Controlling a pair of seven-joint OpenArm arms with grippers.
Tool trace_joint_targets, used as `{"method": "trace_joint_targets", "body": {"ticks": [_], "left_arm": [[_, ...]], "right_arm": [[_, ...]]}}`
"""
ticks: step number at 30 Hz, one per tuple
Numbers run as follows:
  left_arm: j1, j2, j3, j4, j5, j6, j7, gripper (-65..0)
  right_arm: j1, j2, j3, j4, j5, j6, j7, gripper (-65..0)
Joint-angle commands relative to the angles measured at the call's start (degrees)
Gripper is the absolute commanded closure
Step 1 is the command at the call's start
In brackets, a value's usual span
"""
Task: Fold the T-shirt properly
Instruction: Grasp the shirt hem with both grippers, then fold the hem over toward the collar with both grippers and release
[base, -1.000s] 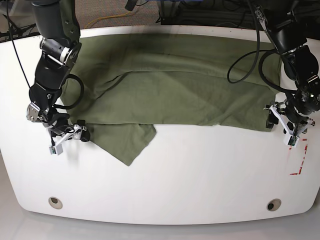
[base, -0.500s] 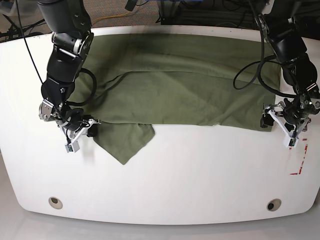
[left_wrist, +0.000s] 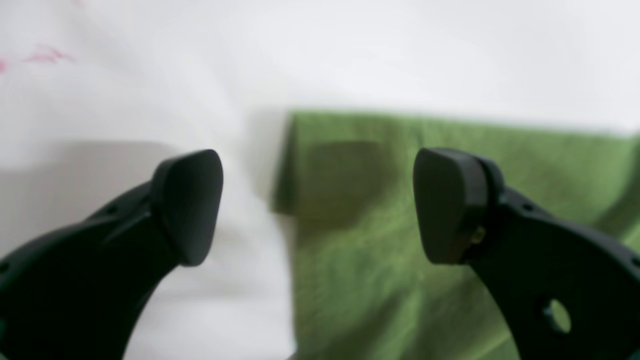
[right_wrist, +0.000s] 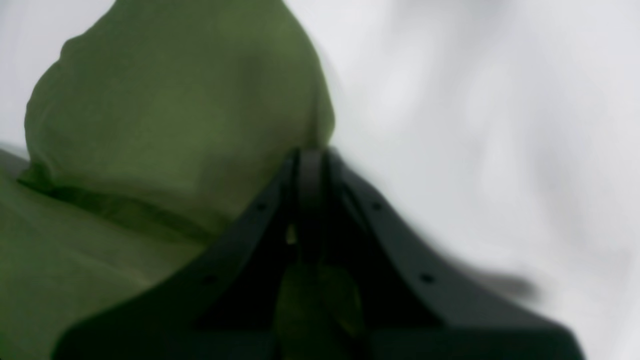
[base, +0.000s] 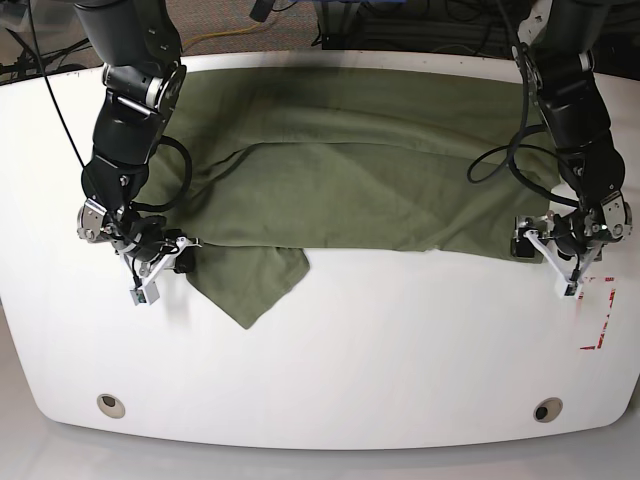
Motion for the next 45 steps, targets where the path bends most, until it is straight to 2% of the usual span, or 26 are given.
{"method": "trace_joint_targets", "body": {"ticks": [1,5,9,10,15,19,24,26,29,34,41,45], "left_arm": [[-2.2,-0.7,0.1,-0.8,0.0,-0.5,-2.3,-56.2],[-2.1,-0.7,0.3,-1.2,0.0,-0.6,-3.7,-56.2],[-2.1,-0.4,0.3,-1.3,0.0,-2.9,-3.7,-55.6],[-2.1,-0.3,0.3,-1.4,0.1,-3.4,-3.7,-53.6],[-2.3,-0.3,0.4,-7.3,0.2,-4.9,-3.9,-40.1],[-3.3,-0.5,0.4,-10.4,0.3,-4.9,-4.0,-23.5],[-3.4,-0.6,0.4,-10.2,0.3,-4.9,-4.0,-5.4],[-3.4,-0.6,0.4,-10.2,0.3,-4.9,-4.0,-0.3],[-3.5,-0.6,0.4,-9.6,0.1,-4.9,-4.0,-0.1],[-2.0,-0.3,0.3,-0.9,0.0,-4.9,-3.6,-0.1],[2.0,-0.2,0.1,11.7,-0.1,-5.0,1.1,0.0],[5.8,-0.1,0.0,19.5,-0.2,-5.5,1.7,0.0]], "right_arm": [[1.2,0.7,-0.2,0.7,-0.8,-0.1,-0.8,0.0],[1.1,0.7,-0.2,0.7,-0.7,-0.1,-0.8,0.0],[1.0,0.7,-0.2,0.7,-0.7,-0.1,-0.8,0.0],[1.0,0.7,-0.2,0.7,-0.7,-0.1,-0.8,0.0],[1.4,0.7,-0.2,0.8,-0.7,-0.1,-0.8,0.0],[1.4,0.7,-0.2,0.9,-0.7,-0.1,-0.8,0.0],[1.0,0.3,-0.2,7.3,-0.7,-0.1,-1.6,0.0],[0.9,0.3,-0.2,8.8,-0.7,-0.1,-2.6,0.0],[1.4,0.3,-0.2,9.6,-0.8,-0.1,-3.3,0.0],[1.4,0.6,-0.2,13.4,-0.8,-0.1,-5.1,0.0],[0.0,0.8,-0.2,25.2,-0.7,-0.1,-13.0,0.0],[-2.1,0.8,-0.2,34.3,-0.6,-0.1,-18.8,0.0]]}}
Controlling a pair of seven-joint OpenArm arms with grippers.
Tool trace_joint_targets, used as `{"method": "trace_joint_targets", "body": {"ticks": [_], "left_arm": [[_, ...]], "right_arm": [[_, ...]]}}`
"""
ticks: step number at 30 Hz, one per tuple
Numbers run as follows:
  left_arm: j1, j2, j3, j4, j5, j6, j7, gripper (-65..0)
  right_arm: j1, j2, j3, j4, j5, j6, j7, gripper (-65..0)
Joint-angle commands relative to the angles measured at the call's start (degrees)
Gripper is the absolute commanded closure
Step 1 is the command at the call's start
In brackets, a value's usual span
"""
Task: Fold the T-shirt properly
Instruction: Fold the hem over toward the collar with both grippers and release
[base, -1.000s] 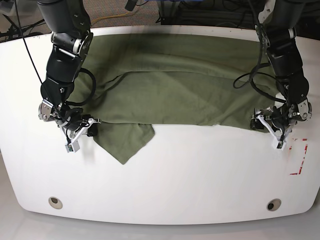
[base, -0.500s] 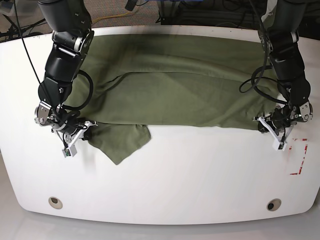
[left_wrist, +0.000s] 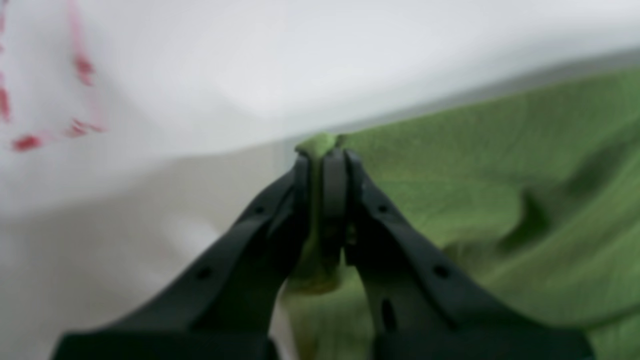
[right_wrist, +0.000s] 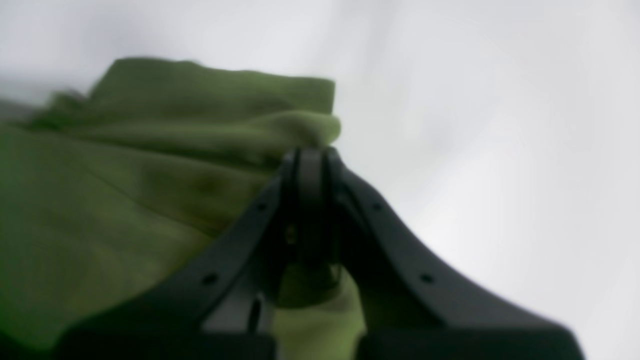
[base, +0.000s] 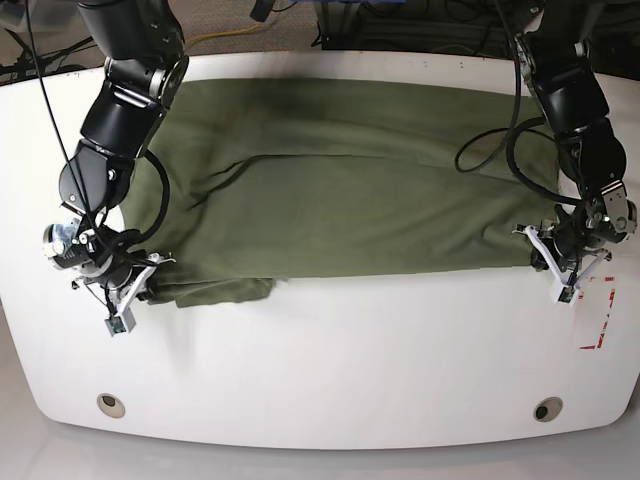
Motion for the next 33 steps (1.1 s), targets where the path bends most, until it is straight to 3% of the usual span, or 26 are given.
{"method": "trace_joint_targets", "body": {"ticks": [1,9,14,20,29,33], "left_arm": [[1.9,-0.8,-0.2,6.1,0.3,-1.1,-0.3,0.0],[9.2,-0.8,-0.3,17.8,0.3,-3.1,2.1,0.0],[13.6,-0.8,-0.3,21.9,0.4,-4.0,2.1,0.0],[17.4,-1.1,-0.5,22.8,0.4,-4.0,2.1,0.0],[21.7,-1.2,-3.9,22.7,0.6,-4.0,2.1,0.0],[22.6,-1.1,-3.9,22.8,0.8,-4.0,2.1,0.0]], "right_arm": [[-0.5,1.0,0.1,8.0,0.6,-0.3,-4.8,0.0],[-10.0,0.5,0.3,27.2,0.8,-0.3,-13.4,0.0],[-18.3,0.0,0.4,36.0,0.8,-0.3,-14.0,0.0],[-26.2,-1.8,3.0,38.9,1.0,-0.3,-14.0,0.0],[-37.8,-4.4,11.1,38.6,13.2,-0.3,-14.0,0.0],[-40.6,-7.1,12.2,38.0,14.9,-0.3,-14.0,0.0]]}}
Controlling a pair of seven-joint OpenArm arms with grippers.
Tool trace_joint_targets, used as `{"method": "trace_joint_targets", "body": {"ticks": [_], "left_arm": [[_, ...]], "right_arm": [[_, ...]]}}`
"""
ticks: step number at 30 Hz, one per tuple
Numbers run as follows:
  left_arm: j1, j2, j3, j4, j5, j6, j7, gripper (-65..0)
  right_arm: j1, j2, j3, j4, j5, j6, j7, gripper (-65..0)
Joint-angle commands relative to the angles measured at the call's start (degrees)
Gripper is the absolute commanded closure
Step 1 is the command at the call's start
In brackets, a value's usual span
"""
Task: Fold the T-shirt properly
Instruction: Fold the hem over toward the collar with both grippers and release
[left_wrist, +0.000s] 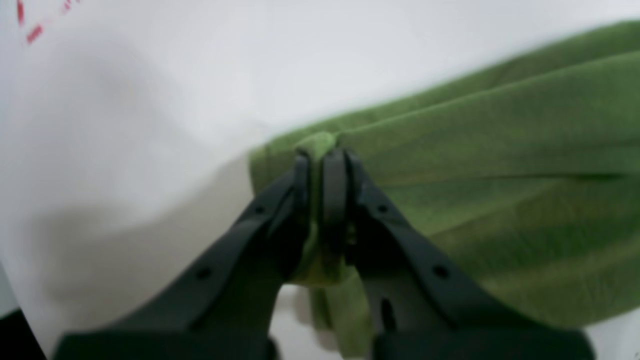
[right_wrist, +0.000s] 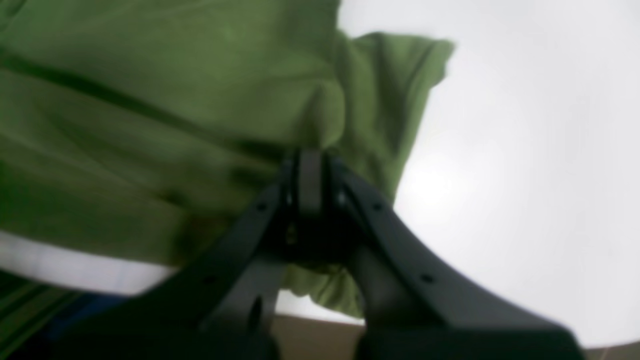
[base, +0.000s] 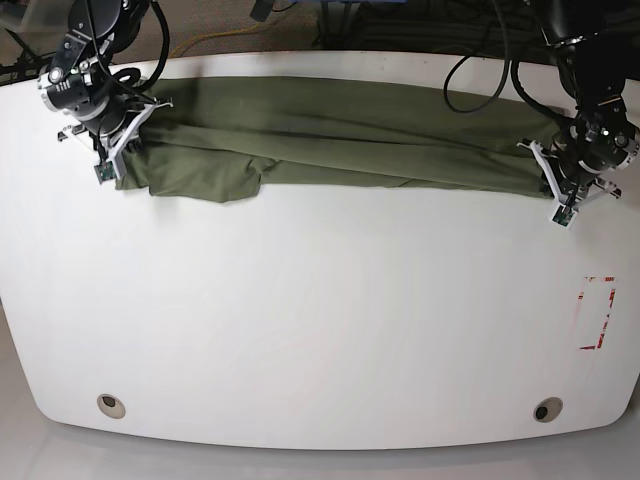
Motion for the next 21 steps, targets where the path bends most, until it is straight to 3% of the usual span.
{"method": "trace_joint_targets", "body": {"ticks": [1,2,6,8,10,14,15,21], "left_arm": [[-0.2,-1.0,-0.4,1.1,0.6,0.5,-0.5,0.0],[0.3,-1.0,-0.4,1.1,0.6,0.5,-0.5,-0.1],[2.0,-1.1,-0.2,1.1,0.6,0.5,-0.5,-0.7],[2.1,-1.3,-0.2,0.7,0.6,0.5,-0.5,-6.5],[2.7,-1.4,-0.2,0.4,0.6,0.5,-0.5,-14.9],[3.3,-2.3,-0.3,0.4,0.1,0.5,-0.5,-36.8],[3.3,-2.3,-0.4,0.4,0.0,0.5,-0.5,-39.6],[3.0,-2.2,-1.5,8.2,-0.1,0.5,-0.5,-42.4]], "right_arm": [[-1.2,-1.5,0.5,-0.1,-0.3,-0.1,0.7,0.0],[-1.5,-2.1,0.6,-0.8,-0.3,-0.1,0.7,-1.1],[-1.8,-3.3,0.8,-4.5,-0.3,-0.1,0.9,-19.5],[-1.8,-3.3,3.5,-5.6,-0.4,-0.1,1.0,-30.6],[-1.8,-3.5,5.9,-5.4,-0.1,-0.1,1.0,-35.0],[-1.7,-3.4,9.3,-1.3,0.5,-0.1,0.8,-38.7],[-1.7,-3.3,9.3,-0.2,1.2,-0.1,0.8,-38.7],[-1.8,-1.5,8.9,0.5,12.7,-0.1,0.7,-38.7]]}}
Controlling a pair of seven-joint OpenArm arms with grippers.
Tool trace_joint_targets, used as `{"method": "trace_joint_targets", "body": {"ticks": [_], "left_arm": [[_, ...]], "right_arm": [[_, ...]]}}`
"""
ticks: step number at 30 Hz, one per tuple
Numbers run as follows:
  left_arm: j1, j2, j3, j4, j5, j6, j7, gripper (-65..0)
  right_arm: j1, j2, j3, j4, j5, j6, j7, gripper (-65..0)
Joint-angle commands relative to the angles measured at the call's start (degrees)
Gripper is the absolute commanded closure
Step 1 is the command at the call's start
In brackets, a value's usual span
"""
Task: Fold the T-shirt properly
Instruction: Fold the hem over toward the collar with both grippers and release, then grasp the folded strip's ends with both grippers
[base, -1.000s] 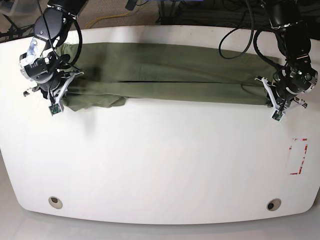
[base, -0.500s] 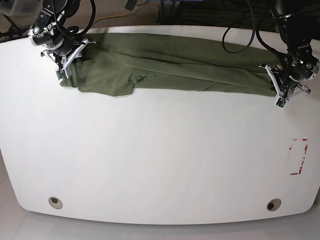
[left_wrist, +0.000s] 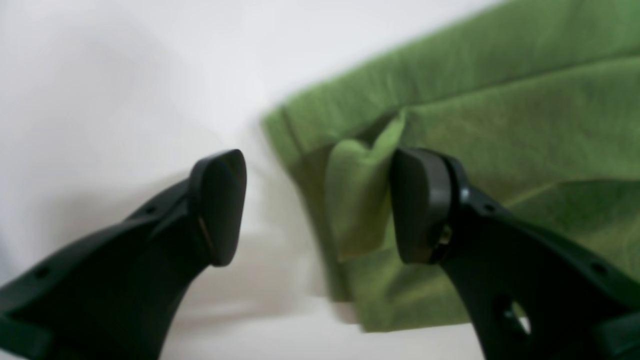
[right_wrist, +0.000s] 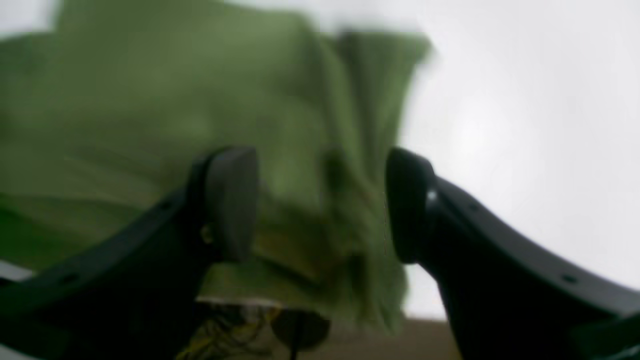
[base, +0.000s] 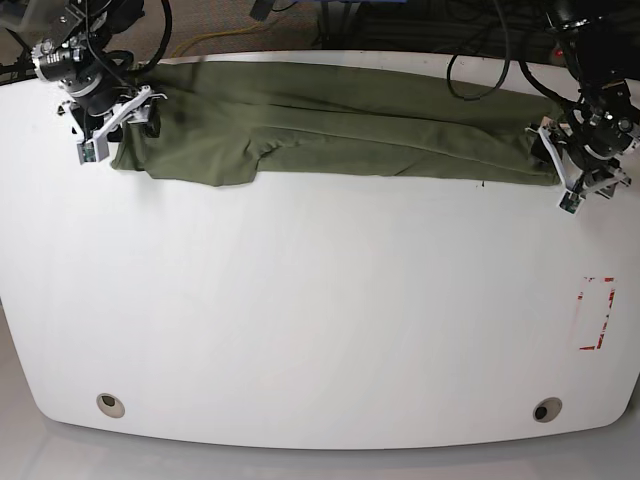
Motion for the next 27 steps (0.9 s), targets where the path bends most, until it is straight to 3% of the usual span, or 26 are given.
{"method": "trace_joint_targets", "body": {"ticks": [1,7,15,17,21,24,27], "left_arm": [[-0.9,-0.9,-0.6,5.8,-0.8,0.4,-0.9,-42.4],[-0.4,-1.2,1.1,7.3,-8.1,0.4,-0.9,-42.2],[4.2,-0.9,7.1,6.0,-4.6,0.4,-0.9,-42.1],[4.7,-1.1,7.1,4.4,-3.8,0.4,-0.9,-42.1],[5.7,-1.2,7.1,-0.4,-1.2,0.4,-0.9,-42.1],[5.8,-2.2,7.3,-3.0,-0.9,0.4,-1.0,-42.1],[5.4,-3.0,8.5,-6.5,-0.9,0.4,-1.4,-42.1]], "right_arm": [[-0.2,1.9,-0.7,1.0,5.2,-0.1,0.2,-38.7],[0.2,1.9,-6.2,0.9,9.7,-0.1,-2.4,-38.7],[0.4,2.2,-7.8,-9.1,9.6,-0.1,-2.1,-38.0],[0.4,2.4,-7.8,-12.1,9.6,-0.1,-0.5,-33.8],[0.5,5.7,-8.3,-18.1,9.6,-0.1,3.7,-26.3],[2.9,7.5,-8.3,-22.6,9.2,-0.1,5.8,-26.2],[7.0,9.9,-8.2,-28.3,4.9,-0.1,8.1,-26.3]]}}
